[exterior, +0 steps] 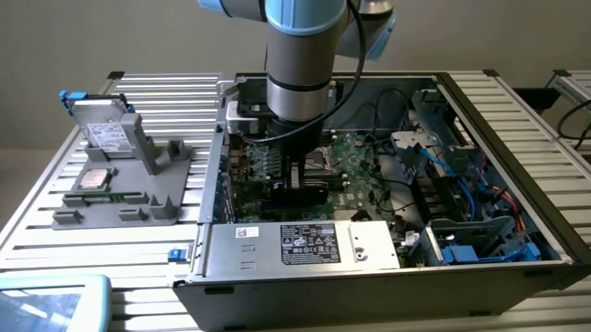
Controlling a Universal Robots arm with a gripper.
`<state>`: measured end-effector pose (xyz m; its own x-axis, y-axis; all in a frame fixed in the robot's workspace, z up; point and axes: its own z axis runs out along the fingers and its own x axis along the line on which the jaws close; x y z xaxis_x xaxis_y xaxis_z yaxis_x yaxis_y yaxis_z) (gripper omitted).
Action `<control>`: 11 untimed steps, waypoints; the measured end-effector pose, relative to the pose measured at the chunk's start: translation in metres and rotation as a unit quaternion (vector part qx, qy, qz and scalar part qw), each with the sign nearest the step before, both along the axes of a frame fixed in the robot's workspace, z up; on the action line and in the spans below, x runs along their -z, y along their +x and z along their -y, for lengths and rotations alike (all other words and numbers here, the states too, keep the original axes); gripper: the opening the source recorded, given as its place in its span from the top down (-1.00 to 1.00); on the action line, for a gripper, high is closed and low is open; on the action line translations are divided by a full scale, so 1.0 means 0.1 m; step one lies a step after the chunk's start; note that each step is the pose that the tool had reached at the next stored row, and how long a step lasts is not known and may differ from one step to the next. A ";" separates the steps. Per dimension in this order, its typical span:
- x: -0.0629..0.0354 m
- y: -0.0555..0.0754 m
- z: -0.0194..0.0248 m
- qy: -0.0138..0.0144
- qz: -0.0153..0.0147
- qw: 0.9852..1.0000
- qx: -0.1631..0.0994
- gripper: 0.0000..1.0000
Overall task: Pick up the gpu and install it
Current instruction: 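Insert the gpu into the slot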
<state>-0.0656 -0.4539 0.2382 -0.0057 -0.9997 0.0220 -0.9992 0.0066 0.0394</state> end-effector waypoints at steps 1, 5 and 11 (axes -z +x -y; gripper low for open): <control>0.000 0.00 0.000 0.000 0.000 1.000 -0.001 0.45; 0.000 0.00 0.000 0.000 0.000 1.000 -0.005 0.45; 0.001 0.00 0.000 0.000 0.000 1.000 -0.009 0.45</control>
<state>-0.0660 -0.4540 0.2381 0.0126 -0.9997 0.0221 -0.9992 -0.0117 0.0395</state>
